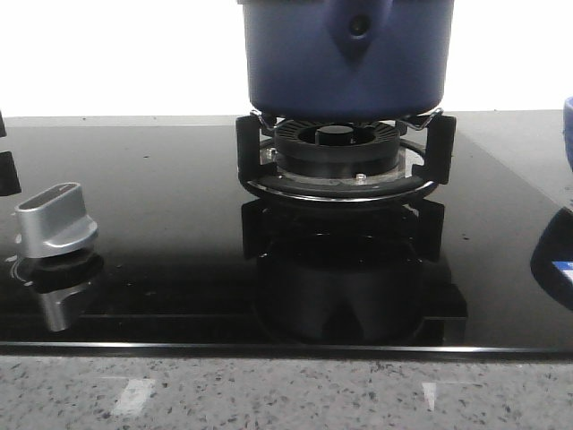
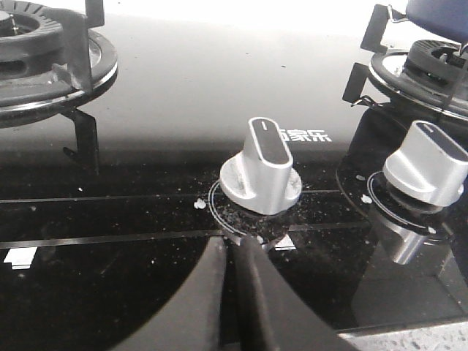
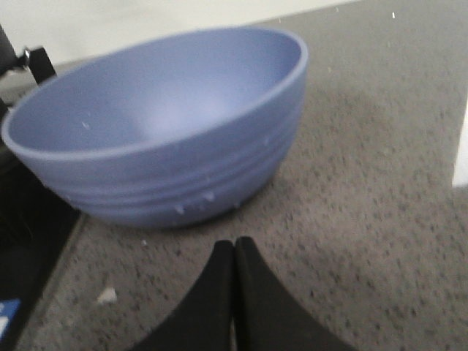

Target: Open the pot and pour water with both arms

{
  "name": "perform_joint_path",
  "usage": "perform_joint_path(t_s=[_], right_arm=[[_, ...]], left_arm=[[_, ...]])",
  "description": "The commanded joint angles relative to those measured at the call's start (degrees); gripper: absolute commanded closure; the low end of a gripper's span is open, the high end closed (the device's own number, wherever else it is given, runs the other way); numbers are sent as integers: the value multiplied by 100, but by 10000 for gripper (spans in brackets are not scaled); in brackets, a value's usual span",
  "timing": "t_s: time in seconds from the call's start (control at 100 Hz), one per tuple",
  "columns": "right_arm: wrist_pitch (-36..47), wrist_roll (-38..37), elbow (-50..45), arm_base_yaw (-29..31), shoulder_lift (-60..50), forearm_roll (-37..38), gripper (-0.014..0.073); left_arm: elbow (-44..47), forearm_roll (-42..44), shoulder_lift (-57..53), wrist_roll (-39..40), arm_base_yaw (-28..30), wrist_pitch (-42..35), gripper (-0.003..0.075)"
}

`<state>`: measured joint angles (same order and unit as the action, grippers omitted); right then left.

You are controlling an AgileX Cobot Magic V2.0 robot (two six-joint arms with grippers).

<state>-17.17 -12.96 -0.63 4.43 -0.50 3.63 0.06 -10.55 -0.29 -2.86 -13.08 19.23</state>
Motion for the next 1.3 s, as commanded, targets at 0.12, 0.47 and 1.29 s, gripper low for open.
perform_joint_path(t_s=[0.12,0.47,1.29], right_arm=[[-101,68,-143,35,-117,74,668],[-90,68,-143,35,-117,74,668],[-90,68,-143,35,-117,74,668]], left_arm=[[178,-16,-91,57,6,-205,740],[178,-16,-91,57,6,-205,740],[178,-16,-91,57,6,-205,740]])
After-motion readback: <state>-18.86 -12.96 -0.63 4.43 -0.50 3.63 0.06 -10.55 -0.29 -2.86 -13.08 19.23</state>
